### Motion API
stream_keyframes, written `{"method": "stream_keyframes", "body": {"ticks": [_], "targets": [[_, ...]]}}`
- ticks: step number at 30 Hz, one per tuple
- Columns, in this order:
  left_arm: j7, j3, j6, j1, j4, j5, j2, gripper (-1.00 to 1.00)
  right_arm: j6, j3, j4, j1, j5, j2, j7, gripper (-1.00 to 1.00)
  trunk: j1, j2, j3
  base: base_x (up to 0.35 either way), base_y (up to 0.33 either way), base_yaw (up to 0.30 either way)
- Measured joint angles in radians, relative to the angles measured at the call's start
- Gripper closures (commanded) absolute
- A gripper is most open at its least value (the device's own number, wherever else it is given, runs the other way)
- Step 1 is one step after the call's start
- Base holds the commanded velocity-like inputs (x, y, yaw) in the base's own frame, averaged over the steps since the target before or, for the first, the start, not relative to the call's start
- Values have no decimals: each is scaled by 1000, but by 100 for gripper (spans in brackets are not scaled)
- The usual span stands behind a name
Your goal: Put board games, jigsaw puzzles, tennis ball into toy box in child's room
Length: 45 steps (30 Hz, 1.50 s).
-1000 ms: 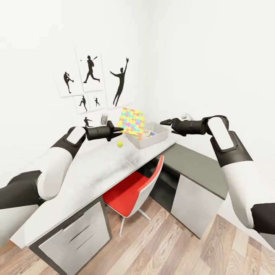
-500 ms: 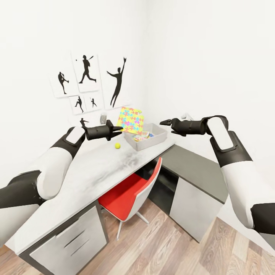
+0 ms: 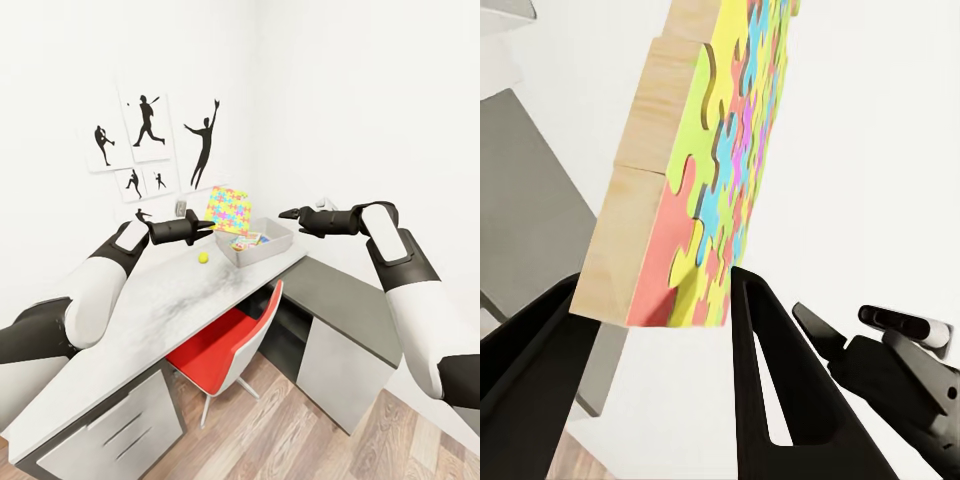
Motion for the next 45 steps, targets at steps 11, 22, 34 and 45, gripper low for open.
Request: {"method": "stream_keyframes", "body": {"ticks": [11, 22, 34, 45], "targets": [[2, 1, -2, 1, 0, 0, 0, 100, 0, 3, -3, -1, 0, 0, 0, -100, 0, 0, 0, 118, -1, 0], [-4, 0, -1, 3, 0, -1, 0, 100, 0, 2, -3, 0, 0, 1, 0, -100, 0, 0, 0, 269, -150, 0], [-5, 0, -2, 3, 0, -2, 0, 100, -1, 2, -3, -1, 0, 2, 0, -100, 0, 0, 0, 270, -160, 0], [-6, 0, -2, 5, 0, -2, 0, 100, -1, 2, -3, 0, 0, 3, 0, -100, 0, 0, 0, 229, -106, 0]]}}
